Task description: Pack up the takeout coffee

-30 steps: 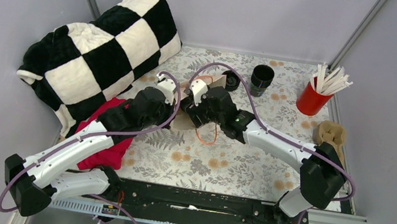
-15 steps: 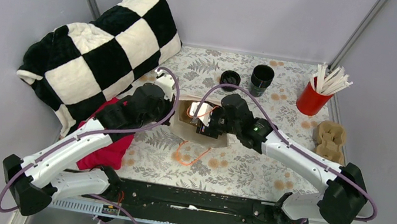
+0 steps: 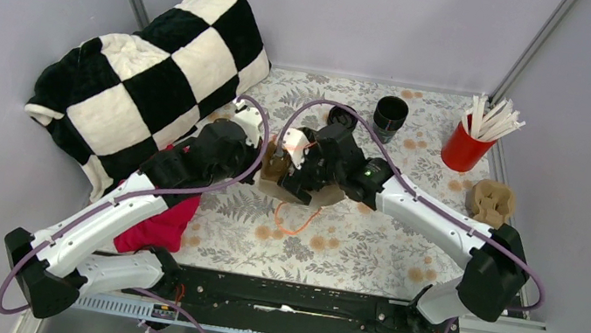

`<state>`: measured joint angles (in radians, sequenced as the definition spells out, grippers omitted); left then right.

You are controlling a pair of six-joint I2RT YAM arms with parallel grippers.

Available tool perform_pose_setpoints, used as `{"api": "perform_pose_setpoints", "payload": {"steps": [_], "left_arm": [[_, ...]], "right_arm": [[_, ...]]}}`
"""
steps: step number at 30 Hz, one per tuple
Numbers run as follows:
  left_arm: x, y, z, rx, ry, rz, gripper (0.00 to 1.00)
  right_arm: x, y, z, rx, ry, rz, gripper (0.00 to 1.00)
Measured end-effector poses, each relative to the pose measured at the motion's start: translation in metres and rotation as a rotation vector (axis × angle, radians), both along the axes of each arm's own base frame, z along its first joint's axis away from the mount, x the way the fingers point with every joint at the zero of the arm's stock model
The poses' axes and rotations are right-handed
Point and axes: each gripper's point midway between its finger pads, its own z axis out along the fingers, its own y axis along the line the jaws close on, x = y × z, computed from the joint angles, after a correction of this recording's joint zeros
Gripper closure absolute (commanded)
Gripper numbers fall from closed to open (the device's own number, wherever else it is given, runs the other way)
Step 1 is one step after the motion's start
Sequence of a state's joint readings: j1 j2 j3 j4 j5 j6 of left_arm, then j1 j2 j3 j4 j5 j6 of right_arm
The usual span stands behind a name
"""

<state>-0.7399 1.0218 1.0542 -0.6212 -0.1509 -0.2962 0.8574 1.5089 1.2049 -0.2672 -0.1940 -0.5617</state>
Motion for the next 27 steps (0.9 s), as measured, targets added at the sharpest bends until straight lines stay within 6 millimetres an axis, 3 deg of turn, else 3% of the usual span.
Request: {"api": "perform_pose_setpoints", "payload": {"steps": [9,18,20,23,27], "left_arm": [[-0.003,0.003,0.0,-0.008,0.012,0.014,1.0],[-0.005,0.003,0.002,-0.022,0.009,0.019,1.0],[-0.005,0.003,0.003,-0.022,0.009,0.019,1.0],[-0.005,0.003,0.003,-0.024,0.01,0.017,1.0],[-0.006,0.0,0.003,-0.036,0.018,0.009,1.0]], "right_arm": [[-0.011,-0.006,0.004,0.148,0.243,-0.285,0.0],[-0.017,-0.022,-0.011,0.051,0.227,-0.249,0.01],[-0.017,-0.027,-0.013,0.013,0.194,-0.209,0.1],[-0.016,-0.031,-0.012,-0.026,0.128,-0.139,0.41],[-0.016,-0.029,-0.005,-0.055,0.038,-0.021,0.51]]}}
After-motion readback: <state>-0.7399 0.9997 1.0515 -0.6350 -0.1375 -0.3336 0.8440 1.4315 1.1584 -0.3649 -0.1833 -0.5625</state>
